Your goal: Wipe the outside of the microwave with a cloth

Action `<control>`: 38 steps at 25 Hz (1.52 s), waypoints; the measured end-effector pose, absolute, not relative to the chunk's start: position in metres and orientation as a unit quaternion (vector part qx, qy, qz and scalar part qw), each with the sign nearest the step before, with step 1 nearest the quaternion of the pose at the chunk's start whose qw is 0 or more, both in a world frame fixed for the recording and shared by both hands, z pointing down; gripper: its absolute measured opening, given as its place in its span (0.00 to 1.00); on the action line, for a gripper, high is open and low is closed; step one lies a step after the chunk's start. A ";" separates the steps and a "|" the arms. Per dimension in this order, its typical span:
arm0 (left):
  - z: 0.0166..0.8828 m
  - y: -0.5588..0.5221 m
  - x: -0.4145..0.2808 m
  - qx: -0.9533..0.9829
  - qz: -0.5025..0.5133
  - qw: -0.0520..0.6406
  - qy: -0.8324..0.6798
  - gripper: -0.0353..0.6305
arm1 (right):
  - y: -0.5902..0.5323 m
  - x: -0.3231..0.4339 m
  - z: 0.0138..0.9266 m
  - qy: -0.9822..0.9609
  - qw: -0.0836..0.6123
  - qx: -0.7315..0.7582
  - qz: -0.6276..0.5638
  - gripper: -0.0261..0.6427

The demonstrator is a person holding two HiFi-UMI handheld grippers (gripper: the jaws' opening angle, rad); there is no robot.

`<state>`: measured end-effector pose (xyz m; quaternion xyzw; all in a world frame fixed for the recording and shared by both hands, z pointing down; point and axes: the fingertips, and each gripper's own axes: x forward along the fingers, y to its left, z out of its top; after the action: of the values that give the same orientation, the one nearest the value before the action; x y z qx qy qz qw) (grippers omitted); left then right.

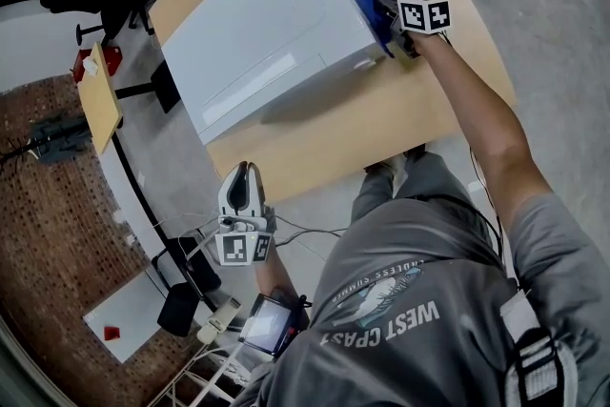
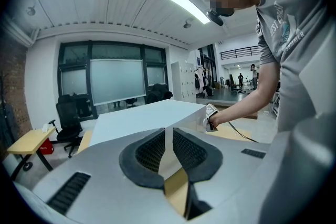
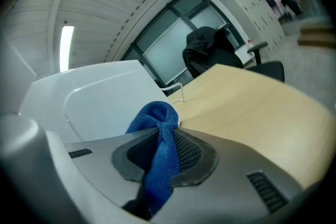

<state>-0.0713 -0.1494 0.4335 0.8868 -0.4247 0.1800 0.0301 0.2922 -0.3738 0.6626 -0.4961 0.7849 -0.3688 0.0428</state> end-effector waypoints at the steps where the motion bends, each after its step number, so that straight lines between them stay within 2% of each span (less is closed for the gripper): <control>1: 0.433 -0.149 -0.072 0.887 0.178 0.030 -0.425 0.15 | -0.375 0.294 0.650 0.795 0.026 -0.500 -0.342 0.15; 5: 0.430 -0.150 -0.073 0.889 0.165 0.026 -0.427 0.15 | -0.378 0.297 0.580 0.833 -0.025 -0.507 -0.219 0.15; 9: 0.428 -0.152 -0.077 0.891 0.152 0.022 -0.428 0.15 | -0.377 0.289 0.494 0.856 -0.042 -0.506 -0.098 0.15; 15: 0.426 -0.155 -0.084 0.894 0.128 0.019 -0.429 0.15 | -0.372 0.252 0.406 0.873 -0.090 -0.479 0.018 0.15; 19: 0.419 -0.154 -0.095 0.896 0.116 0.020 -0.428 0.15 | -0.372 0.230 0.400 0.870 -0.137 -0.474 0.022 0.15; 26: 0.409 -0.157 -0.122 0.896 0.100 0.019 -0.432 0.15 | -0.372 0.194 0.431 0.860 -0.268 -0.434 -0.006 0.15; 38: 0.404 -0.164 -0.180 0.891 0.080 0.024 -0.447 0.15 | -0.381 0.131 0.432 0.851 -0.295 -0.432 -0.044 0.15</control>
<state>-0.1802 -0.1636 0.4044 0.8907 -0.4470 0.0799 0.0241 0.1307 -0.3811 0.4319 -0.4323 0.8511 -0.0438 -0.2947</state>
